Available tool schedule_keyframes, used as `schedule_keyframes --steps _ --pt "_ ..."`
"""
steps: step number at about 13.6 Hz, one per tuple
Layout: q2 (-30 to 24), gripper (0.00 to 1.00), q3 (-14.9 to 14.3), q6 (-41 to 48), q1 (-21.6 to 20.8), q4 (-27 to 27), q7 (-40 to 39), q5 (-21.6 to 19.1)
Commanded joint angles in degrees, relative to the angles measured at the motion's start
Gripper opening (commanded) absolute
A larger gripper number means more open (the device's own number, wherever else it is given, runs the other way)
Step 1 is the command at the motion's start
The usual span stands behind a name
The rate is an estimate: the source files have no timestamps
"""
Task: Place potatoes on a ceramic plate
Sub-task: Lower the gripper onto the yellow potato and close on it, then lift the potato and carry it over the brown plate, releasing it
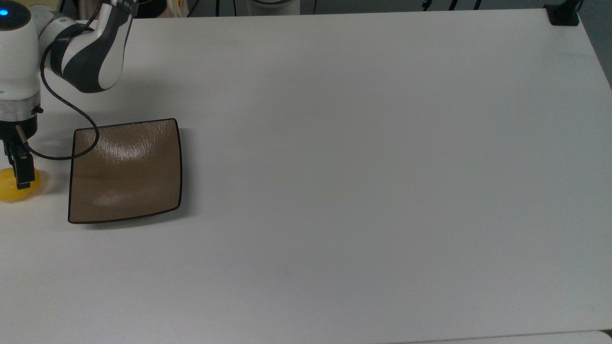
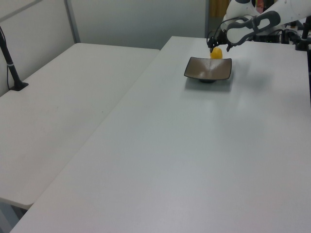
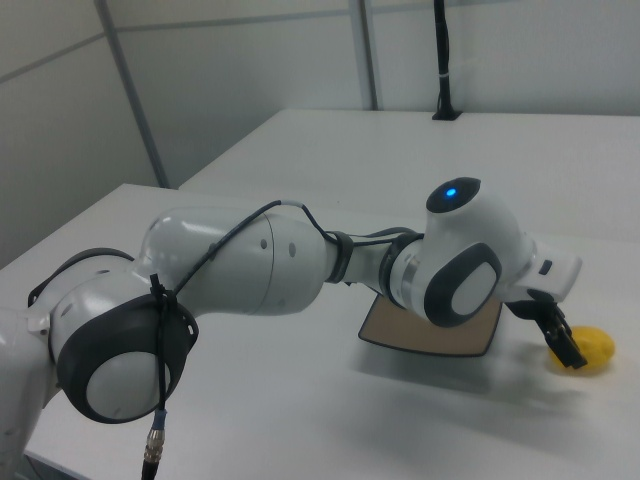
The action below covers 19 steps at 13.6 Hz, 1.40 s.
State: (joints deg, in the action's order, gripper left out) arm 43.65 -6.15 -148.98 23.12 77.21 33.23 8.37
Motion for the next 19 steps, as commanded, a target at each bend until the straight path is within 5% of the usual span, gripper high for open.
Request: schedule_keyframes --steps 1,4,8,14,19 --pt "2.57 1.00 0.35 0.09 0.35 -3.28 1.67 2.52" --pt "4.77 0.95 0.44 0.27 0.61 -5.32 1.75 3.58" --pt "4.86 0.48 0.62 0.18 0.61 -5.41 1.67 4.37" --pt "0.22 0.46 0.88 4.11 0.70 -2.86 -0.08 4.37" --pt "-9.53 0.46 5.96 18.26 1.05 2.31 -8.78 3.14"
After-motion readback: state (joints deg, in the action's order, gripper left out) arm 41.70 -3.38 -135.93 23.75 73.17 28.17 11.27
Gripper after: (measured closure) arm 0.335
